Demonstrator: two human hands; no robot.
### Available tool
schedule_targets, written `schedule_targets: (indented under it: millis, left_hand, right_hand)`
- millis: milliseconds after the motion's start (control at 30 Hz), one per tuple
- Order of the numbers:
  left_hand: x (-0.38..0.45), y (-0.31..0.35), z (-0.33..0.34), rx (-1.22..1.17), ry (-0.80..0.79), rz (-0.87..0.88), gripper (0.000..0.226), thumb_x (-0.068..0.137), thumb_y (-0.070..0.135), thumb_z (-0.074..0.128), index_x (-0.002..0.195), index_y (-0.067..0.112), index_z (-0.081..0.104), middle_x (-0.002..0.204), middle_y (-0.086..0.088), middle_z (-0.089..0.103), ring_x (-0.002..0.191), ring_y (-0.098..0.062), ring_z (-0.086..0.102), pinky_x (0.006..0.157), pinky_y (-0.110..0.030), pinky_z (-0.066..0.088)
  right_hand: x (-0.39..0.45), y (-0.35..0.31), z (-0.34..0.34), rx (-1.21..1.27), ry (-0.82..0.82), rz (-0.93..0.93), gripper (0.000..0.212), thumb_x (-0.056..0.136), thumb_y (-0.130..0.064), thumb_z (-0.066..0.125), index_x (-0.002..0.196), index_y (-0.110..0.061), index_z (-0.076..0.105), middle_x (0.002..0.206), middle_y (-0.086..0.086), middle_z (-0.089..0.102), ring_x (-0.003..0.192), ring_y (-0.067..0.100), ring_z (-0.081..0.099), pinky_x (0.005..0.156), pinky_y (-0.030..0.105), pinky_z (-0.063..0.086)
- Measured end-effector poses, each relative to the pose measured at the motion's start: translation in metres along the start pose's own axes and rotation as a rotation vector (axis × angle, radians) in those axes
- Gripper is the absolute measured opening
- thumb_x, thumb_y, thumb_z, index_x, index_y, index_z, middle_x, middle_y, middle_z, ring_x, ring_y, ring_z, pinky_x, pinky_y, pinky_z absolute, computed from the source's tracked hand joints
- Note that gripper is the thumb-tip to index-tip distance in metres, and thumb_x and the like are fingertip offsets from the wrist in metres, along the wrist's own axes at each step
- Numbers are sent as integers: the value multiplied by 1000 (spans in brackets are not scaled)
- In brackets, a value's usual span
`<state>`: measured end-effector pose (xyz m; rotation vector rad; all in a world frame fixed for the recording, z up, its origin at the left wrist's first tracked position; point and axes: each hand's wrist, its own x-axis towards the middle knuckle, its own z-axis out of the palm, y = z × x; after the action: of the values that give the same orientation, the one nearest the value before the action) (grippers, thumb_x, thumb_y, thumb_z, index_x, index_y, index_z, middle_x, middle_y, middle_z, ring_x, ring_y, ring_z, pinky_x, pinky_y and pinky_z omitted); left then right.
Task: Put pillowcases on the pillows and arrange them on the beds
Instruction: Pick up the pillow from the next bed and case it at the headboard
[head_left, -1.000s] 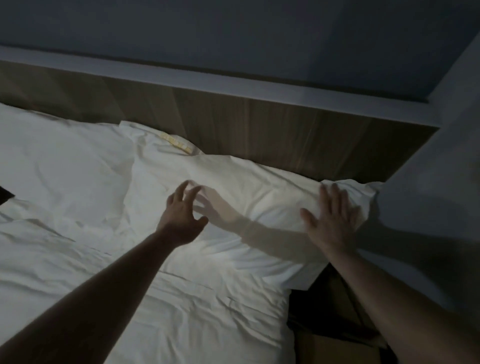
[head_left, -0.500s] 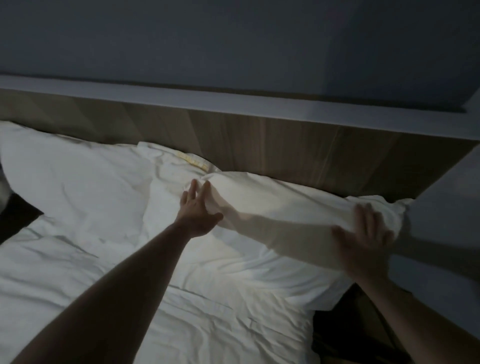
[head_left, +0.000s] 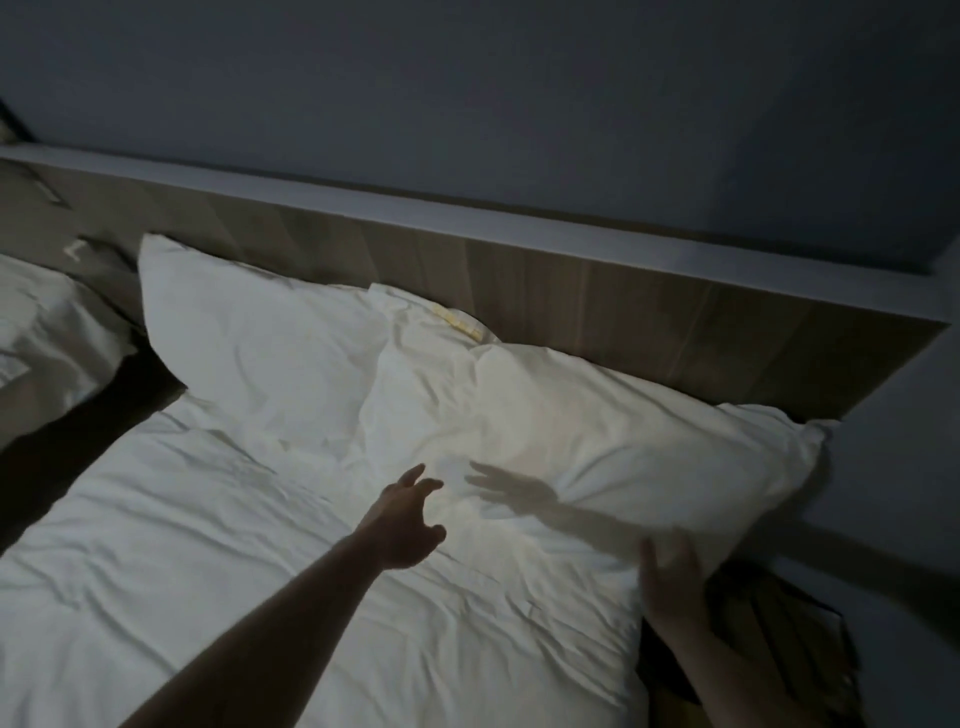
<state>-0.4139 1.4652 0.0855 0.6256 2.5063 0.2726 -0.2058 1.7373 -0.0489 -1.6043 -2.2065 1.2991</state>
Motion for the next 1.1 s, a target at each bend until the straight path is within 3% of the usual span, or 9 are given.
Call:
schedule_targets:
  millis: [67, 200, 333, 433, 600, 867, 933, 1000, 1100]
  left_hand:
    - [-33, -15, -3, -32, 36, -13, 73, 83, 37, 72, 152, 26, 48, 170, -4, 25, 151, -26, 37, 121, -33, 31]
    - [-112, -46, -10, -95, 110, -29, 71, 79, 40, 74, 146, 23, 55, 166, -9, 35, 146, -27, 45, 120, -34, 34]
    - [-220, -68, -7, -131, 177, -17, 69, 80, 37, 79, 144, 24, 57, 166, -8, 35, 130, -34, 59, 113, -40, 43]
    - [-305, -76, 2, -137, 237, 29, 71, 79, 40, 80, 144, 25, 57, 165, -8, 36, 138, -32, 52, 113, -42, 42]
    - [-431, -81, 24, -185, 289, 78, 73, 76, 50, 72, 144, 28, 57, 165, -3, 37, 140, -32, 49, 112, -44, 44]
    - [-551, -76, 64, -388, 362, 123, 63, 75, 67, 61, 133, 42, 61, 156, 10, 46, 139, -16, 50, 100, -45, 55]
    - [-571, -73, 72, -420, 377, 110, 56, 81, 57, 71, 133, 38, 64, 152, 17, 46, 139, -12, 48, 102, -41, 53]
    - [-591, -69, 82, -446, 385, 85, 47, 88, 39, 78, 133, 38, 64, 150, 22, 45, 140, -10, 47, 95, -28, 53]
    - [-621, -61, 93, -525, 367, 28, 43, 90, 29, 77, 130, 42, 64, 149, 23, 48, 133, -8, 51, 77, -5, 48]
  right_hand:
    - [-41, -31, -5, -17, -166, -29, 78, 101, -46, 55, 155, 5, 30, 161, 28, 33, 151, 38, 31, 123, 39, 24]
    - [-120, -76, -20, -41, -315, -193, 59, 102, -32, 58, 151, -5, 42, 156, 16, 46, 146, 28, 42, 118, 31, 30]
    - [-224, -87, -54, -71, -403, -310, 56, 102, -37, 57, 152, -16, 46, 160, 3, 44, 148, 17, 40, 118, 26, 29]
    - [-304, -74, -95, -90, -452, -365, 54, 103, -40, 54, 153, -23, 44, 161, -7, 40, 149, 9, 36, 114, 17, 26]
    - [-426, -37, -158, -184, -494, -449, 53, 105, -39, 51, 155, -25, 40, 163, -9, 35, 151, 9, 30, 120, 21, 21]
    - [-522, 14, -225, -25, -491, -424, 45, 104, -40, 52, 149, -36, 48, 151, -20, 45, 140, -4, 38, 113, 16, 30]
    - [-535, 26, -236, 8, -517, -400, 44, 104, -42, 52, 147, -40, 48, 147, -26, 45, 141, 0, 42, 120, 26, 34]
    - [-547, 38, -246, 47, -558, -363, 42, 103, -43, 52, 146, -42, 50, 145, -30, 45, 142, -1, 42, 122, 31, 34]
    - [-564, 53, -256, 95, -607, -314, 40, 105, -37, 52, 145, -38, 51, 134, -35, 49, 124, -23, 44, 119, 26, 37]
